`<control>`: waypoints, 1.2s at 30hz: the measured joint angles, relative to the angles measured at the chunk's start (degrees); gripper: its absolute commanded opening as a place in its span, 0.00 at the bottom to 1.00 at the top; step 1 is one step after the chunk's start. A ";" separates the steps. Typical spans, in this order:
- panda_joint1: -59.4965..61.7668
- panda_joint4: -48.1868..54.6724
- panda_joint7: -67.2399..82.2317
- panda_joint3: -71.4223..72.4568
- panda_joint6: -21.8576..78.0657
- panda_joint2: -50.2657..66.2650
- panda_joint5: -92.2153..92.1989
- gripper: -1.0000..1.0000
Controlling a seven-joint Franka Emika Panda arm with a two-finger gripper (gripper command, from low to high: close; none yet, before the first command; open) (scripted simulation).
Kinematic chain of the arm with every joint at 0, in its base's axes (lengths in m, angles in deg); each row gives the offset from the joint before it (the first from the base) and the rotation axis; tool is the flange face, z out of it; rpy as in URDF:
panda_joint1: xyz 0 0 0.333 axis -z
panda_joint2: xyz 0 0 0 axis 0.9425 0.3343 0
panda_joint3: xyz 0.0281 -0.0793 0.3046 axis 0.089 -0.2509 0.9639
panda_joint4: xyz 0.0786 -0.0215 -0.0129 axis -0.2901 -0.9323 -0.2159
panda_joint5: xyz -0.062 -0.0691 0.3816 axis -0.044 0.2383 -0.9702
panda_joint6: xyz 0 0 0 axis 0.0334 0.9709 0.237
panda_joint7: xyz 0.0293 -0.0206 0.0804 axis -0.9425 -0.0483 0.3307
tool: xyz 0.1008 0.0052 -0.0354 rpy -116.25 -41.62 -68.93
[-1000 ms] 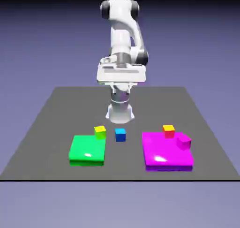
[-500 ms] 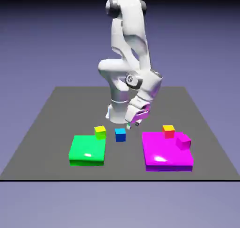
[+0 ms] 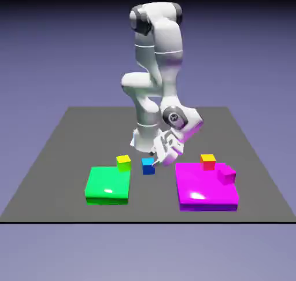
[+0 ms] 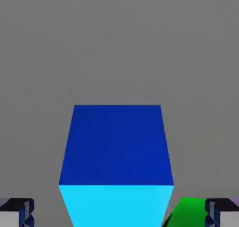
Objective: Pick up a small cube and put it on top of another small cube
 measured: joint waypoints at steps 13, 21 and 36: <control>-1.11 -1.72 6.07 3.85 -1.25 -6.67 -9.45 0.00; 1.61 1.54 15.81 9.56 -1.49 -12.16 -22.52 0.00; 4.89 32.45 29.48 31.45 23.24 8.97 -16.59 0.00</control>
